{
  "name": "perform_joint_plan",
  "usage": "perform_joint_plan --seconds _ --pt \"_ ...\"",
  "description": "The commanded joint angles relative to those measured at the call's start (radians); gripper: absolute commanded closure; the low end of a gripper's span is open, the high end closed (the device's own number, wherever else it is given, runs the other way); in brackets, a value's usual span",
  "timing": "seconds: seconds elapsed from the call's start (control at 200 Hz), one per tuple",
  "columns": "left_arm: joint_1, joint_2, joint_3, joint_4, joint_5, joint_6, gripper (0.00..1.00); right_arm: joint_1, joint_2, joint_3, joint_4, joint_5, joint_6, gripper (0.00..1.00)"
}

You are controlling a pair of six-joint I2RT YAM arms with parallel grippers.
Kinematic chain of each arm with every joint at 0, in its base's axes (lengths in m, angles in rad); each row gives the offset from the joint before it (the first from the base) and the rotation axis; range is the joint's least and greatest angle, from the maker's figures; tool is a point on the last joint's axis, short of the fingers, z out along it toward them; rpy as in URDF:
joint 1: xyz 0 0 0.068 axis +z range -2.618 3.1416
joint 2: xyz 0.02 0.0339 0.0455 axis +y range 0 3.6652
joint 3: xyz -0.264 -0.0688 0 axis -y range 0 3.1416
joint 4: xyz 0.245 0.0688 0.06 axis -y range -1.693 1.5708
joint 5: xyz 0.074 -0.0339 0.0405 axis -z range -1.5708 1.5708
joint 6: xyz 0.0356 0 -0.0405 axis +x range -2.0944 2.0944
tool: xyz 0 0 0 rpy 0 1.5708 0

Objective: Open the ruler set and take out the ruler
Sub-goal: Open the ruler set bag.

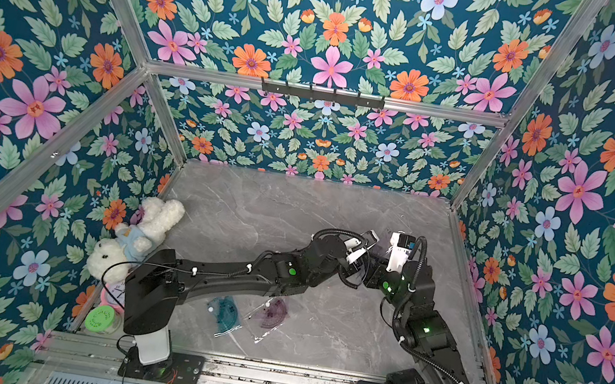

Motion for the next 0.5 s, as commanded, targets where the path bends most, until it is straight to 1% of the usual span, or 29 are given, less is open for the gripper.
perform_joint_plan --seconds 0.0,0.14,0.27,0.38,0.495 --pt "0.006 -0.002 0.005 0.077 -0.027 -0.015 1.0 0.004 -0.004 -0.003 -0.018 -0.085 -0.009 1.0" --pt "0.013 -0.017 -0.012 0.092 -0.027 -0.028 1.0 0.004 -0.021 -0.006 -0.036 -0.069 -0.014 1.0" --pt "0.032 -0.048 -0.047 0.11 0.001 -0.062 1.0 0.003 -0.045 -0.009 -0.061 -0.041 -0.024 1.0" --pt "0.061 -0.094 -0.09 0.125 0.073 -0.12 1.0 0.004 -0.068 -0.014 -0.075 -0.011 -0.029 1.0" --pt "0.098 -0.147 -0.139 0.147 0.189 -0.169 1.0 0.004 -0.08 -0.022 -0.076 0.003 -0.029 1.0"
